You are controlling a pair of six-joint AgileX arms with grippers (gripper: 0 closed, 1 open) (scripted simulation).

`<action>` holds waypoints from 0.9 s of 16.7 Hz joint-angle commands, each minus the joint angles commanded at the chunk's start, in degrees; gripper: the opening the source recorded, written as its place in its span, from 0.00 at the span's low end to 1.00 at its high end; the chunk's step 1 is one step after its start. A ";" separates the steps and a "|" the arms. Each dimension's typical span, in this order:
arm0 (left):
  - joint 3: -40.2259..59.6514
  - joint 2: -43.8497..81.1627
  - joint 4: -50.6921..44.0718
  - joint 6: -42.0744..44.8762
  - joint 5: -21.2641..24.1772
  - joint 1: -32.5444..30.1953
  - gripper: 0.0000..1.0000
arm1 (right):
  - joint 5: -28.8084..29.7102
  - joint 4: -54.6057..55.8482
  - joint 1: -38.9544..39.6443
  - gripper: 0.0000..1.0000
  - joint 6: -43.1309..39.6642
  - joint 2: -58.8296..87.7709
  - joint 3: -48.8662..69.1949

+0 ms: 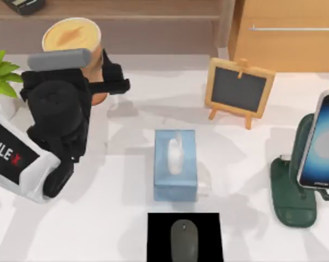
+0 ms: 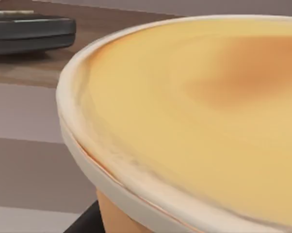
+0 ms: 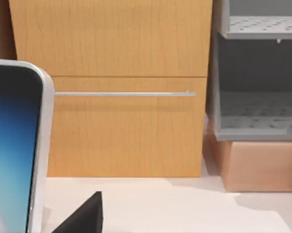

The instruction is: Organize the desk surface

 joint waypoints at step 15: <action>21.36 -5.78 -23.95 -4.92 -1.07 -0.22 0.00 | 0.00 0.00 0.00 1.00 0.00 0.00 0.00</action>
